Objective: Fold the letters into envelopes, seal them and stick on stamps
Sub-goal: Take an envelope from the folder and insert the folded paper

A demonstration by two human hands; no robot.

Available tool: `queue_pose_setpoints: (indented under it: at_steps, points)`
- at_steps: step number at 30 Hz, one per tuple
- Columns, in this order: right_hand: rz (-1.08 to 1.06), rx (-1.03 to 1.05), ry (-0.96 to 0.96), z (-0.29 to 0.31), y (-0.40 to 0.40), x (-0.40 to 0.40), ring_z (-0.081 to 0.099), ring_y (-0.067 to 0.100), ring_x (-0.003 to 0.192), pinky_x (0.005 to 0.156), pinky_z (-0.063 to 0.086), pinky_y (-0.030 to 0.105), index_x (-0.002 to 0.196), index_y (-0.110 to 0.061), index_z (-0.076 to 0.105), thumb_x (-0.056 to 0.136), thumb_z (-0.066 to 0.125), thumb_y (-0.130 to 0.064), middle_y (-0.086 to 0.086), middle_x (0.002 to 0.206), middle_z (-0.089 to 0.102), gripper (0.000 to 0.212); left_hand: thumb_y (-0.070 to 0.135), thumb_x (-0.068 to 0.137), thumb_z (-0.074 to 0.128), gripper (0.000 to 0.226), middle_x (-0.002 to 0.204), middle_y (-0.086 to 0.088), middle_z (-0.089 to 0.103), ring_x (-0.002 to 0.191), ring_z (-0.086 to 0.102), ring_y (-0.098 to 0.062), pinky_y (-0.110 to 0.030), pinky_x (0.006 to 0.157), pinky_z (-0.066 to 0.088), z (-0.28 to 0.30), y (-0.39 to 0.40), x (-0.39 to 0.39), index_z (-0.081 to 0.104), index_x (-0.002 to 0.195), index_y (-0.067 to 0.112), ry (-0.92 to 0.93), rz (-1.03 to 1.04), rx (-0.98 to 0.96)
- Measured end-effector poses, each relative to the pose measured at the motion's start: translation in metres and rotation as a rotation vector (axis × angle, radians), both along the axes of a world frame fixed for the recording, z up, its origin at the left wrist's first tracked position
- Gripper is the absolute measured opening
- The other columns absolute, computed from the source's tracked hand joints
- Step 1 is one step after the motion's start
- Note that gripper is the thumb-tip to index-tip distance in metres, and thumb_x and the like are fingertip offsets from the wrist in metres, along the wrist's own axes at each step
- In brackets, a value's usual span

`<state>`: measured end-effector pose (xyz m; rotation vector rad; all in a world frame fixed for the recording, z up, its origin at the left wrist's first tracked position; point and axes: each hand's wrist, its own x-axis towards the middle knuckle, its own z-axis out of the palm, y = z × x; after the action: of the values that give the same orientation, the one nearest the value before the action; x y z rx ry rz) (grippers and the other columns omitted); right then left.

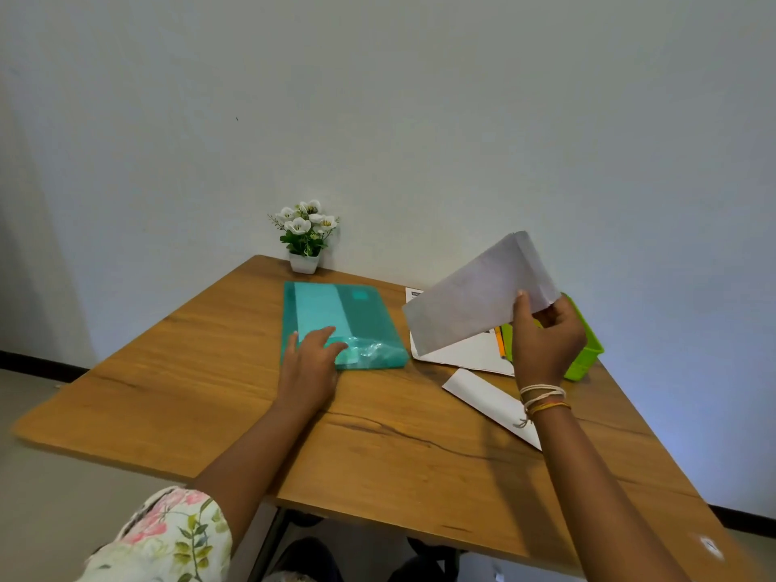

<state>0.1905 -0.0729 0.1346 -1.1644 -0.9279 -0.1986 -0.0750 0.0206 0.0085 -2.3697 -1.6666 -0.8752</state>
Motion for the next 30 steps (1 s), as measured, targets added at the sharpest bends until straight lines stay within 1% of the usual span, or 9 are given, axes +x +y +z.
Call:
queue_pose_setpoints:
  at_steps: [2, 5, 8, 11, 14, 20, 23, 25, 30]
  points:
    - [-0.051, 0.018, -0.086, -0.004, 0.000, -0.001, 0.055, 0.020, 0.057, 0.053, 0.045, 0.025, 0.075, -0.004, 0.062, 0.085, 0.066, -0.021, 0.011, 0.064, 0.062, 0.020, 0.030, 0.081, 0.062, 0.029, 0.122, -0.002, 0.065, 0.117, 0.058, -0.021, -0.054, 0.109, 0.026, -0.009, -0.005, 0.008, 0.069, 0.109, 0.025, 0.001, -0.095, 0.014]
    - [-0.106, 0.013, -0.357, -0.015, -0.005, -0.009, 0.054, 0.020, 0.054, 0.052, 0.041, 0.029, 0.070, -0.005, 0.059, 0.085, 0.065, -0.017, 0.007, 0.062, 0.059, 0.020, 0.054, 0.087, 0.031, 0.055, 0.131, 0.004, 0.059, 0.127, 0.050, -0.017, -0.054, 0.113, 0.015, -0.016, -0.009, 0.011, 0.054, 0.130, 0.029, 0.080, -0.073, -0.113]
    - [0.028, -0.012, -0.587, -0.038, -0.014, -0.028, 0.065, 0.019, 0.074, 0.065, 0.051, 0.027, 0.084, -0.006, 0.069, 0.081, 0.067, -0.006, 0.006, 0.082, 0.070, 0.004, 0.058, 0.094, 0.030, 0.056, 0.151, 0.007, 0.038, 0.141, 0.031, -0.017, -0.058, 0.114, 0.004, -0.012, -0.005, 0.004, 0.039, 0.142, 0.031, 0.157, 0.013, -0.244]
    - [0.127, -0.145, -0.730, -0.073, -0.018, -0.043, 0.068, 0.019, 0.081, 0.072, 0.055, 0.027, 0.091, -0.008, 0.072, 0.072, 0.068, 0.000, 0.005, 0.089, 0.072, 0.021, 0.061, 0.094, 0.025, 0.062, 0.159, 0.008, 0.021, 0.146, 0.018, -0.018, -0.062, 0.111, -0.002, -0.009, -0.001, -0.004, 0.029, 0.148, 0.031, 0.230, 0.066, -0.322]
    - [0.216, -0.342, -0.826, -0.101, -0.027, -0.059, 0.068, 0.015, 0.086, 0.073, 0.056, 0.022, 0.097, -0.014, 0.072, 0.076, 0.069, -0.011, 0.002, 0.095, 0.073, 0.022, 0.061, 0.095, 0.021, 0.065, 0.160, 0.005, 0.015, 0.148, 0.013, -0.020, -0.063, 0.111, -0.005, -0.009, 0.001, -0.012, 0.025, 0.150, 0.028, 0.207, 0.123, -0.356]
    - [0.490, -0.549, -0.851, -0.127, -0.029, -0.073, 0.068, 0.012, 0.095, 0.084, 0.051, 0.016, 0.106, -0.017, 0.071, 0.083, 0.067, -0.014, 0.000, 0.105, 0.073, 0.023, 0.044, 0.098, 0.038, 0.047, 0.152, -0.005, 0.036, 0.142, 0.030, -0.021, -0.058, 0.114, 0.006, -0.010, -0.007, -0.017, 0.047, 0.136, 0.018, -0.072, 0.117, -0.191]
    - [0.546, -0.618, -0.831, -0.130, -0.022, -0.069, 0.064, 0.011, 0.107, 0.096, 0.046, 0.020, 0.104, -0.019, 0.072, 0.082, 0.066, -0.006, -0.001, 0.111, 0.071, 0.026, 0.027, 0.096, 0.052, 0.026, 0.140, -0.003, 0.052, 0.129, 0.047, -0.021, -0.043, 0.109, 0.030, -0.007, -0.016, -0.013, 0.063, 0.119, 0.019, -0.346, -0.086, -0.133]
    - [0.544, -0.675, -0.796, -0.130, -0.015, -0.063, 0.058, 0.012, 0.118, 0.103, 0.044, 0.026, 0.101, -0.020, 0.073, 0.080, 0.064, 0.001, -0.001, 0.115, 0.070, 0.031, 0.022, 0.093, 0.058, 0.021, 0.132, 0.001, 0.059, 0.119, 0.055, -0.017, -0.037, 0.100, 0.044, -0.007, -0.022, -0.008, 0.068, 0.111, 0.020, -0.420, -0.224, -0.181]
    - [0.522, -0.894, -0.698, -0.129, -0.005, -0.041, 0.044, 0.014, 0.133, 0.108, 0.036, 0.025, 0.111, -0.026, 0.070, 0.082, 0.060, 0.007, -0.003, 0.132, 0.060, 0.045, 0.039, 0.084, 0.068, 0.028, 0.131, 0.010, 0.060, 0.117, 0.056, -0.005, -0.033, 0.096, 0.050, -0.004, -0.037, 0.017, 0.070, 0.111, 0.031, -0.359, -0.441, -0.466]
